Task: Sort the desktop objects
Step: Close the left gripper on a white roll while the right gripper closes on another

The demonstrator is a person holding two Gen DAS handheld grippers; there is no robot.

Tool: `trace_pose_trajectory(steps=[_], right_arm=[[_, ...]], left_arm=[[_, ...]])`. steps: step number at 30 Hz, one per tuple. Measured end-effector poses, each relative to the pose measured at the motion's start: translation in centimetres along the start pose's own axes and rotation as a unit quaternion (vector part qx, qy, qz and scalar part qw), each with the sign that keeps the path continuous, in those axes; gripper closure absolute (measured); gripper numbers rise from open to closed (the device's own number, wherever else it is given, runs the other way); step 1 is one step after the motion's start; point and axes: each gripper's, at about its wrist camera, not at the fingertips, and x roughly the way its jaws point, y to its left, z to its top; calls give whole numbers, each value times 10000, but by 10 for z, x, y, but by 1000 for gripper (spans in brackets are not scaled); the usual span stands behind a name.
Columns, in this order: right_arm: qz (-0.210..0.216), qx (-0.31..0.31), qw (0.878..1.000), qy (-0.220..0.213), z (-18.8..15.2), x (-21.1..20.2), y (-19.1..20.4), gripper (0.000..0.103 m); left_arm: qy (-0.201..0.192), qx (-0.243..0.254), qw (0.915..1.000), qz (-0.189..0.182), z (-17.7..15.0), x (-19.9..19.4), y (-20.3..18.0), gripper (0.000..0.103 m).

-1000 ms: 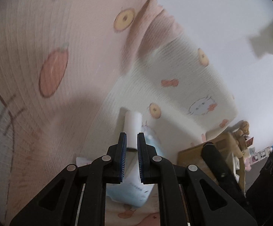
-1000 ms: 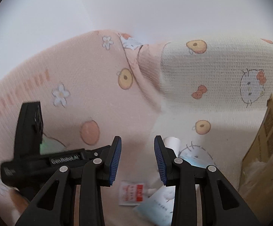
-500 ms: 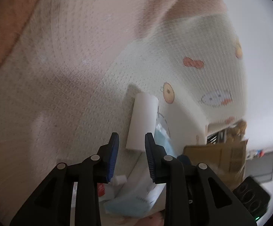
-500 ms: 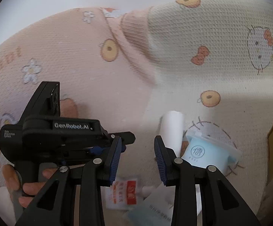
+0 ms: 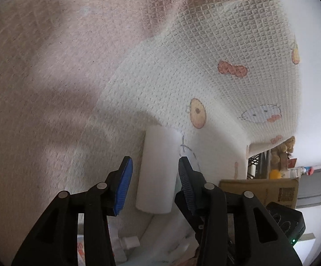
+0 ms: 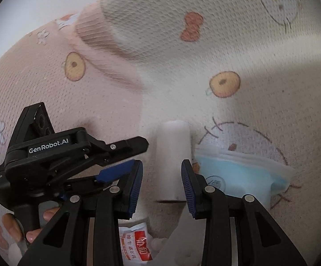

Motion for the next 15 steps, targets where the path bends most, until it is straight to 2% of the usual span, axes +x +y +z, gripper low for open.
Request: trace_pose_trajectory(steps=[1,4,12,15], right_arm=[[-138,84,9998,-64,0,2,-3,71],[-102,124,9999,-26,0,3,-9,71],[-234,-244,9993,153,-2,16,2,71],[-274,-246,9990,256,-1,19,2,71]], left_arm=[[1,32,10000,24,0,1,0,56],[177,119,9998,21,2,9,-1,56],[567,108,9983,-92,-2,27,1,56],[561,81,9983,-132,-6,29,1,56]])
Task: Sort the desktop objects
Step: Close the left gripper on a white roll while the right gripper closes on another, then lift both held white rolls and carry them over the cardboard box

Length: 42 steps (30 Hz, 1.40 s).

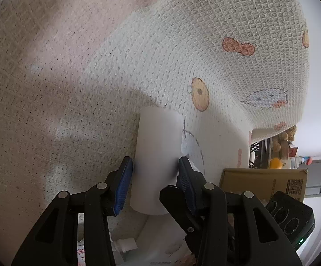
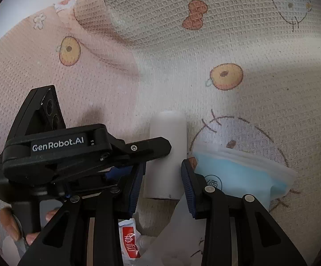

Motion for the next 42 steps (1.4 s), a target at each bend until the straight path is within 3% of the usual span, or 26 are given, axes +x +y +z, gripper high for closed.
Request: trace_pose_trajectory(steps=[8,21,29,42], right_arm=[[30,17,10000,73,-2,4,5,71],[844,-315,9952,395,-12,-1,21,71],[1181,-483,9888,777,-32,1,28,71],[1339,-909,9835,806,-49,-12,43,71]], left_arm=[[-133,92,9998,104,-7,-9,0,57],[-1068,464,9924,407,-48,-62,-1,58],[-1431,341,9876,550,-83,-82,10,58],[-1557,942,9811,659,-103,-102,-1,58]])
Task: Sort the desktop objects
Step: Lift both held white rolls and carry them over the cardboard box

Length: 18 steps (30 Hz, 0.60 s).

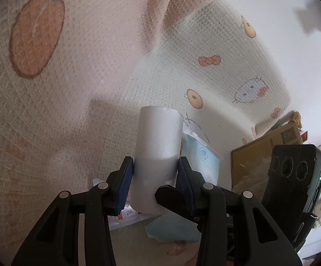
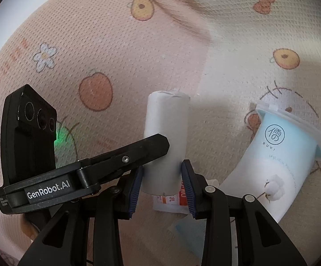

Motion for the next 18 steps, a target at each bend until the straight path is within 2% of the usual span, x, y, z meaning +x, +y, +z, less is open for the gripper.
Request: trace_pose_trajectory(steps=[9,18], right_arm=[[104,-299,9994,-156,5,-12,19,70],[111,-611,9952,-754,20,-54,51,68]], left_arm=[[-249,370,9989,157,-1,-29,-14,58],[-741,910,9929,216,13,-74,-54,58]])
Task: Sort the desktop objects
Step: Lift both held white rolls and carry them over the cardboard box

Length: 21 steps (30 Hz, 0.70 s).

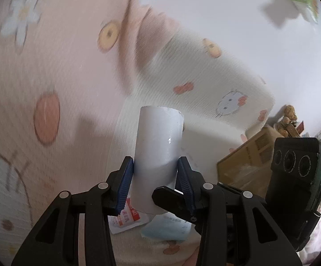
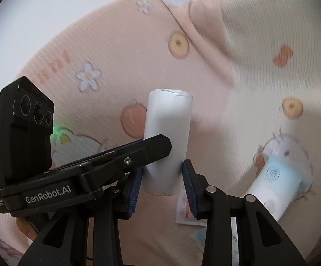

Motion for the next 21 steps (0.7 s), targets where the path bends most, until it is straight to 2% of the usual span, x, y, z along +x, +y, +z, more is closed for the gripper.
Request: trace_pose_trajectory(steps=[4,12,21], right_arm=[[-131,-200,9993,-286,8,-19,16,67],[-182,-343,9966,-729,18,-57,33,67],[-460,-381,9923,-1081,29,-104,36,67]], left_arm=[[-243,338,9991,100,8,-21,-23,58],[-541,601,9967,16,22,-51,-59,58],[-710,756,9941,-310,32,-61,-107,58]])
